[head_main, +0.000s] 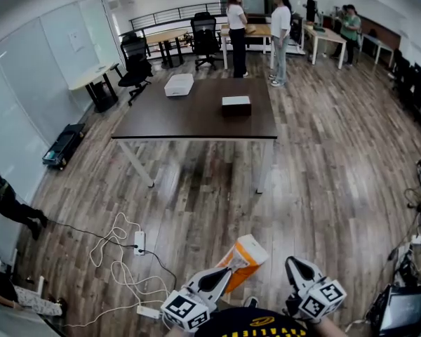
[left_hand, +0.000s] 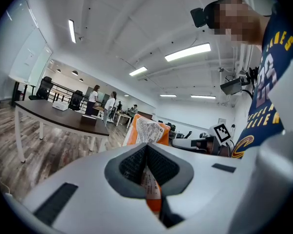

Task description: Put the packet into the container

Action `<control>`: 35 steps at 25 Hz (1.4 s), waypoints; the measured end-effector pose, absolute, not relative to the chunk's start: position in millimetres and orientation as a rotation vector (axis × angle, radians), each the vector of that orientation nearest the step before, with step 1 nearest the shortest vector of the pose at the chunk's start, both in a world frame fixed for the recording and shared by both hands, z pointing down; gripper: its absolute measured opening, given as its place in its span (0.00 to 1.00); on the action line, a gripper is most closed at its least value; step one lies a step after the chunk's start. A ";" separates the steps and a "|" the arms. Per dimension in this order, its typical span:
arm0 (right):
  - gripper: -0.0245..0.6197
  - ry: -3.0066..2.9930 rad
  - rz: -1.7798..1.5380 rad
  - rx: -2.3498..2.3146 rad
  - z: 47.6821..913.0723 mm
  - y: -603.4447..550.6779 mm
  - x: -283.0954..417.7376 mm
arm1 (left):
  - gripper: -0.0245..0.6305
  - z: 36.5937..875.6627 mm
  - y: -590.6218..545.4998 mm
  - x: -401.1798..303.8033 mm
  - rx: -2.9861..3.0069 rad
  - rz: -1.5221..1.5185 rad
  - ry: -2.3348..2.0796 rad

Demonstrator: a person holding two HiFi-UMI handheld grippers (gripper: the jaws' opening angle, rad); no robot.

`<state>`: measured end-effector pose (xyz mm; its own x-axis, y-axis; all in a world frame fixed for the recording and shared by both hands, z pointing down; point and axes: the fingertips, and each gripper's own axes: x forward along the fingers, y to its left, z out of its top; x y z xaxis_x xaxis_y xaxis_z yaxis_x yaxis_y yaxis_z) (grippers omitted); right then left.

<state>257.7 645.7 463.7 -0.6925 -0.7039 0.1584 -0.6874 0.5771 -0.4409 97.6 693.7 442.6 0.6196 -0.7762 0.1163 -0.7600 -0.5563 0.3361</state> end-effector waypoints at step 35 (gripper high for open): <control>0.05 2.717 -0.823 -1.422 488.8 422.2 142.6 | 0.04 465.1 442.7 -24.1 2.535 -0.004 -1.061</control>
